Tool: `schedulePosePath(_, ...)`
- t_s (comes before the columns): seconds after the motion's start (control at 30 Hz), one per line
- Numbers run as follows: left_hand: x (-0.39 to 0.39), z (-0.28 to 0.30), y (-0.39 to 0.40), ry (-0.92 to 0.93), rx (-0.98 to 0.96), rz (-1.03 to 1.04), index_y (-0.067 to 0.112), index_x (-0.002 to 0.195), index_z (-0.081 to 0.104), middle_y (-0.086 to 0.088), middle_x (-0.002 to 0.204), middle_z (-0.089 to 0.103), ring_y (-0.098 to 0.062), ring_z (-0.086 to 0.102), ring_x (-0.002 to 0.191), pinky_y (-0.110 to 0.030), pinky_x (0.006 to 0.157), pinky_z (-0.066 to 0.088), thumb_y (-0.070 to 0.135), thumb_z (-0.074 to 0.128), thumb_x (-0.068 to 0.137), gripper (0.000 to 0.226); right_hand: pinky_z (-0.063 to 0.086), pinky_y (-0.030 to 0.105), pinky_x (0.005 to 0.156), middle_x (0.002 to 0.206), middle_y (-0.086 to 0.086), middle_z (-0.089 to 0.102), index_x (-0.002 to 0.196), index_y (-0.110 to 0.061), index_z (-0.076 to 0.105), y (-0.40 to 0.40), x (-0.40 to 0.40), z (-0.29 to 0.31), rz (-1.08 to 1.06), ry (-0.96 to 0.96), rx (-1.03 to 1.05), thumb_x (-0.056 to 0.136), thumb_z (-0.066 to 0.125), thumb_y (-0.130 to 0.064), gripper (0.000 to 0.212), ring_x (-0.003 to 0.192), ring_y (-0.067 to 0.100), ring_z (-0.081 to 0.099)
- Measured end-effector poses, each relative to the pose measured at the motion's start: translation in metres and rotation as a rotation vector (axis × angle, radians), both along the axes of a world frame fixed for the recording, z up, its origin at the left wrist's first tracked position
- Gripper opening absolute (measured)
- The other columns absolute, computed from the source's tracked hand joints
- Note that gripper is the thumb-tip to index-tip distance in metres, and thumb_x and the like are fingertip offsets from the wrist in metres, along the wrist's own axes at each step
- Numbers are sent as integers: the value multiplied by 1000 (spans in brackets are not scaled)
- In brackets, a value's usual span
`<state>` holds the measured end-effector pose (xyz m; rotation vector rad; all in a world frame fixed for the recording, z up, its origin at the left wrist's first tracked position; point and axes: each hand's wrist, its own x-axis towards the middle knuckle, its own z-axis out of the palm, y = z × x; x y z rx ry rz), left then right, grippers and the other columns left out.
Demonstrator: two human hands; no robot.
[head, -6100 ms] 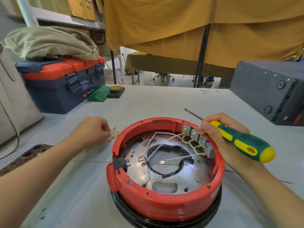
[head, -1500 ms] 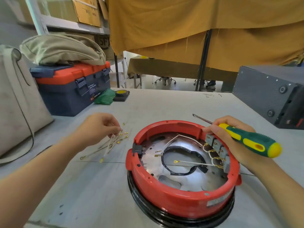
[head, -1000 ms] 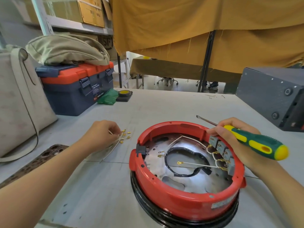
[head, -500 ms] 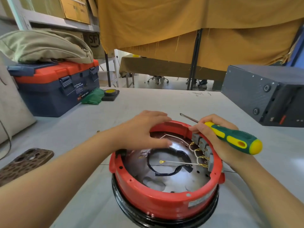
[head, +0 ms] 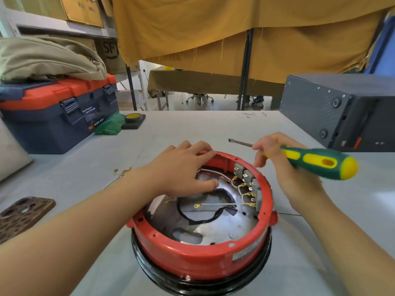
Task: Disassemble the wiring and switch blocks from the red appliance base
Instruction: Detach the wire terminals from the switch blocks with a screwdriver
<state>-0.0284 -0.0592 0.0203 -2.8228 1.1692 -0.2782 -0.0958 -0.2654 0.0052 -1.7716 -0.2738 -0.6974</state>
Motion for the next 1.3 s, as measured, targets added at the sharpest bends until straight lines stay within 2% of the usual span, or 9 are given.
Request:
schedulePosePath(0.1,2,-1,-1,-38,33,56,32,145,24,11,143,24,-20,35,121,-40,99,36,74,27,80,77,39,5,62,57,-7,48,76,-23,68,-5,-1,2,-53,-12,58,85,42,-57,44,60,2,49)
schedulePosePath(0.23,-1,0,-1,-98,68,149,27,140,32,4,138,31,-23,38,116,-39,93,38,77,15,71,87,41,13,57,55,-5,47,68,-26,67,-10,-2,7,-42,-31,159,82,54,-40,24,54,6,46)
schedulePosePath(0.37,-2,1,1,-151,73,252,20,126,47,-2,125,40,-24,43,109,-37,83,41,74,25,75,78,41,17,52,50,-8,46,60,-24,53,-12,0,8,-74,-64,205,79,57,-24,19,46,7,42)
schedulePosePath(0.6,-3,7,8,-201,109,404,13,110,54,-5,108,46,-27,49,101,-39,79,41,77,29,76,76,30,21,46,44,-9,37,52,-24,43,-12,-3,10,-142,-88,179,76,55,-25,27,46,9,34)
schedulePosePath(0.7,2,4,0,-140,57,339,16,129,42,-7,132,42,-29,43,118,-43,94,39,81,27,74,87,31,26,52,47,-8,39,54,-22,42,-11,-3,9,-189,-82,118,76,54,-25,25,49,10,36)
schedulePosePath(0.77,6,0,-8,-19,15,251,24,145,20,-2,152,21,-30,27,136,-47,106,30,81,26,74,91,30,25,54,48,-7,40,56,-19,42,-11,-3,8,-204,-81,82,76,54,-24,24,51,10,37)
schedulePosePath(0.9,17,-4,-21,173,4,165,37,148,-2,9,158,0,-28,7,144,-55,113,15,80,32,76,91,30,17,51,49,-8,42,59,-13,43,-12,-4,5,-213,-74,-5,76,54,-20,21,50,8,39)
schedulePosePath(1.1,20,-3,-15,181,-41,54,37,147,9,12,151,15,-21,19,140,-56,110,21,73,43,78,85,31,10,50,51,-12,46,62,-10,44,-9,-5,7,-173,-74,-118,77,53,-17,20,51,5,43)
schedulePosePath(1.3,10,1,-2,268,-90,-25,38,144,19,17,148,17,-10,20,137,-53,113,11,61,54,81,76,28,10,48,49,-12,44,59,-13,41,-6,-14,12,-10,-116,-156,79,53,-10,23,46,4,40)
